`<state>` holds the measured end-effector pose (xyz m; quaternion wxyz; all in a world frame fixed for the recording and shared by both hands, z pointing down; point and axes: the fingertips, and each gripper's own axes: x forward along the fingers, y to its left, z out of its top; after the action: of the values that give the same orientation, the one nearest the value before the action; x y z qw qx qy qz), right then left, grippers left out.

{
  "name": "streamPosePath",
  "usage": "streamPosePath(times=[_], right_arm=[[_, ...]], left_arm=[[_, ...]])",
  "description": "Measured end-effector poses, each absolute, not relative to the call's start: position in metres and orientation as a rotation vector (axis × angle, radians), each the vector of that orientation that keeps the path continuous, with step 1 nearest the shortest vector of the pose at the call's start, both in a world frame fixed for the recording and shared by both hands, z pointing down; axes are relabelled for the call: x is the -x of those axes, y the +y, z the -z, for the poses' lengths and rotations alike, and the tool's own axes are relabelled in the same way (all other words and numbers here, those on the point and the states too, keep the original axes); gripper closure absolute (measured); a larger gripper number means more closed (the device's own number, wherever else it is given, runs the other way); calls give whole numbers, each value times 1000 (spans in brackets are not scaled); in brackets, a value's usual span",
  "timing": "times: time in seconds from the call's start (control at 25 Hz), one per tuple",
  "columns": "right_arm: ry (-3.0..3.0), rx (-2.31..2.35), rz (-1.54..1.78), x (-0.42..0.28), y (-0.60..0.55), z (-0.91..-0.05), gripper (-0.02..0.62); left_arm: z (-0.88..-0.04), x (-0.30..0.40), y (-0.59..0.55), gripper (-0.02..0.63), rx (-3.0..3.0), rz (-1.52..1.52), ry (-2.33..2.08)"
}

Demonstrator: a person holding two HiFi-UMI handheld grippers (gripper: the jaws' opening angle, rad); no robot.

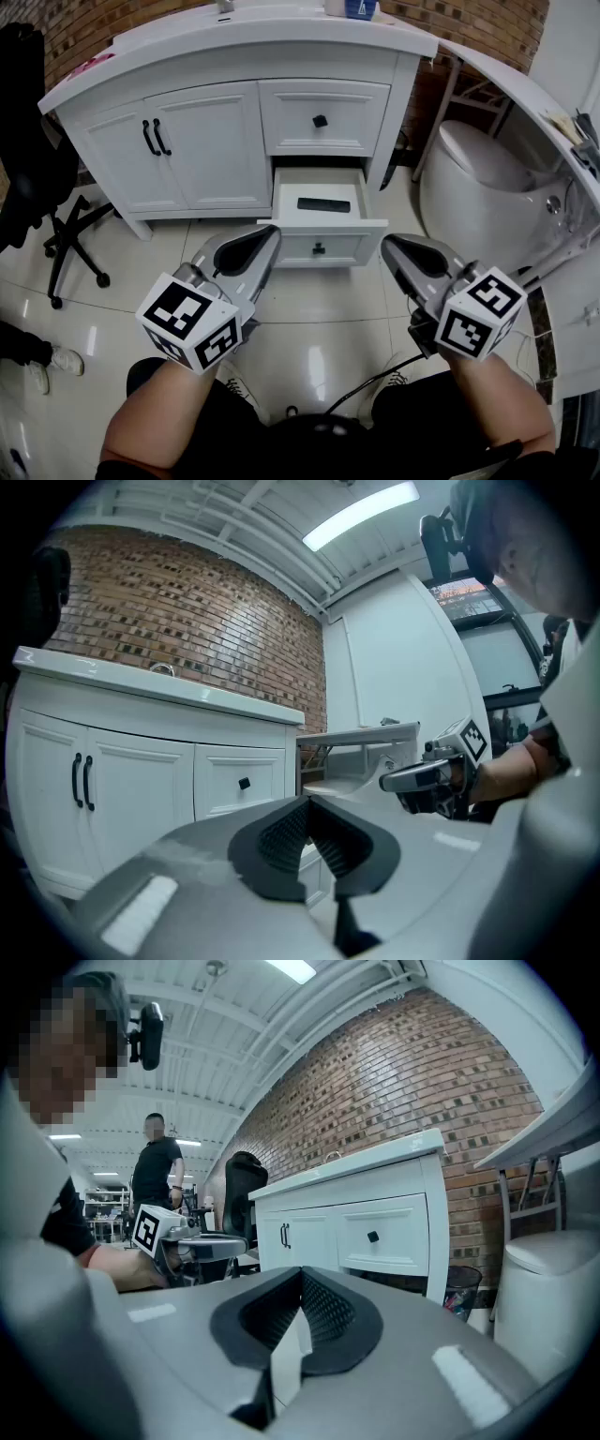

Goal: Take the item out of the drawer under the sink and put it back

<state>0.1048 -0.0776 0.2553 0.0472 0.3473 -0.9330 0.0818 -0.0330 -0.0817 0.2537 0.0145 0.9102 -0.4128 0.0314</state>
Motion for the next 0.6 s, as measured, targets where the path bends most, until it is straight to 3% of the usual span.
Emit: streamPosePath(times=[0.6], right_arm=[[-2853,-1050,-268,-101,-84,-255,588]], left_arm=[[-254,38,-89,600,-2823,-102,-1310]])
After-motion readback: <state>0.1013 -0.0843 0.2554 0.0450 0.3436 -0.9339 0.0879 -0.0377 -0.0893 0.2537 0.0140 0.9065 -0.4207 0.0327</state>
